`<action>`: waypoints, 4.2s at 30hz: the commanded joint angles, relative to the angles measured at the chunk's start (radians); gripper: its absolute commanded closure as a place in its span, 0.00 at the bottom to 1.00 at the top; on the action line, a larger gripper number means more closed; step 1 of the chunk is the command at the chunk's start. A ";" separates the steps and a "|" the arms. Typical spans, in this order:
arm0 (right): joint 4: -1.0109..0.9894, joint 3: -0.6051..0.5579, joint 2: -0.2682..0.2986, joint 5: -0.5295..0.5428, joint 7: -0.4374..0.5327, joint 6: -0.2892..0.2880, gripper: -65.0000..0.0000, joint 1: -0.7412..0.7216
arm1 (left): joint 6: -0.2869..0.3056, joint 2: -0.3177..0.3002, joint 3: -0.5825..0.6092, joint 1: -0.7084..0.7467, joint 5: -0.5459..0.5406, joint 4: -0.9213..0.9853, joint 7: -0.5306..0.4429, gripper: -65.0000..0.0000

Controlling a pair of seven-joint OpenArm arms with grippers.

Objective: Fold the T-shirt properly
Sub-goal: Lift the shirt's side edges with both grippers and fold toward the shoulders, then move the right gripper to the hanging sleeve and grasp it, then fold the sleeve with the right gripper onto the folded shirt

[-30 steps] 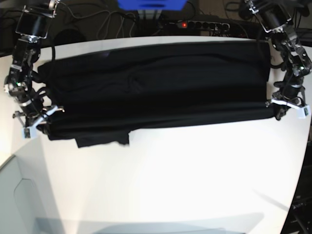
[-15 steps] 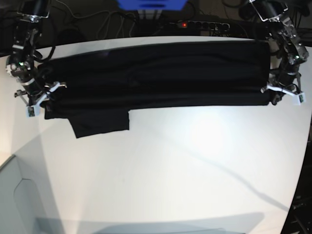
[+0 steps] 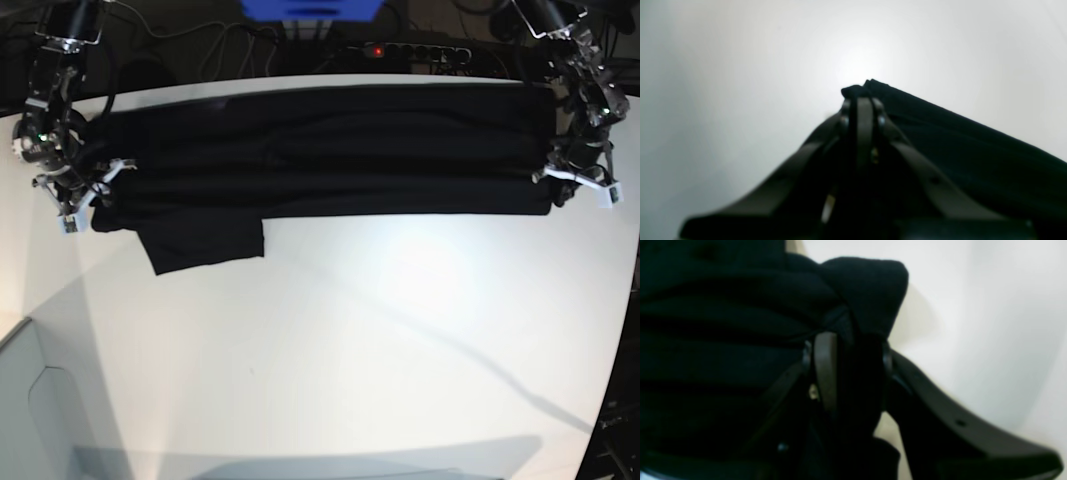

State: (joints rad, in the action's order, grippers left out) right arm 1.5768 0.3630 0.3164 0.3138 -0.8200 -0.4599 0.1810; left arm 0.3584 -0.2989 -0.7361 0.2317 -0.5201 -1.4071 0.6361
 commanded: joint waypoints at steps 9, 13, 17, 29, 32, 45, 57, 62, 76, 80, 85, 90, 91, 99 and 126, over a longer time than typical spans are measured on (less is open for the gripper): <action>0.116 0.074 0.028 -0.002 -0.019 0.013 0.72 -0.010 | -0.012 -0.021 -0.007 -0.004 -0.002 -0.011 -0.017 0.99; 0.132 0.090 0.054 -0.002 -0.074 0.013 0.72 -0.025 | -0.014 -0.021 -0.007 -0.004 -0.002 -0.011 -0.017 0.99; 0.139 0.097 0.059 -0.002 -0.075 0.013 0.72 -0.048 | -0.014 -0.019 -0.006 -0.004 -0.002 -0.011 -0.017 0.99; 0.069 -0.023 0.028 0.002 -0.078 0.010 0.72 -0.246 | -0.014 0.000 -0.004 0.002 -0.002 -0.011 -0.015 0.99; -0.025 -0.086 0.028 0.002 -0.078 0.008 0.72 -0.309 | -0.014 0.000 -0.004 0.002 -0.002 -0.011 -0.015 0.99; -0.419 -0.206 0.008 0.005 -0.072 0.006 0.72 -0.506 | -0.015 0.002 -0.004 0.004 -0.002 -0.011 -0.015 0.99; -0.422 -0.206 -0.070 0.005 -0.080 -0.075 0.72 -0.464 | -0.015 0.002 -0.004 0.002 -0.002 -0.011 -0.015 0.99; -0.424 -0.203 -0.070 0.005 -0.135 -0.133 0.72 -0.469 | -0.015 0.002 -0.004 0.002 -0.002 -0.011 -0.015 0.99; -0.424 -0.207 -0.099 0.002 -0.138 -0.132 1.00 -0.472 | -0.015 0.002 -0.004 0.004 -0.002 -0.011 -0.015 0.99; -0.410 -0.206 -0.098 0.002 -0.138 -0.130 1.00 -0.481 | -0.015 0.002 -0.004 0.004 -0.002 -0.011 -0.015 0.99; -0.238 -0.198 -0.093 0.000 -0.141 -0.130 1.00 -0.433 | -0.015 0.002 -0.004 0.004 -0.002 -0.010 -0.015 0.99; 0.115 -0.198 -0.096 0.000 -0.141 -0.129 1.00 -0.286 | -0.015 0.002 -0.004 0.004 -0.002 -0.010 -0.015 0.99; 0.190 -0.198 -0.096 0.000 -0.141 -0.129 1.00 -0.242 | -0.015 0.002 -0.004 0.004 -0.002 -0.010 -0.015 0.99; 0.469 -0.196 -0.168 0.003 -0.129 -0.132 1.00 0.047 | -0.015 0.014 -0.004 0.004 -0.002 -0.010 -0.015 0.99; 0.466 -0.207 -0.202 0.522 -0.141 -0.135 1.00 0.326 | -0.008 0.014 -0.004 -0.005 -0.002 0.027 -0.015 0.99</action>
State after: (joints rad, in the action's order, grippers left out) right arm 2.0270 0.1543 0.1089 0.8120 -0.9806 -0.5842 0.5076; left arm 0.3439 -0.2661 -0.7345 0.2317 -0.5163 -1.3674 0.6323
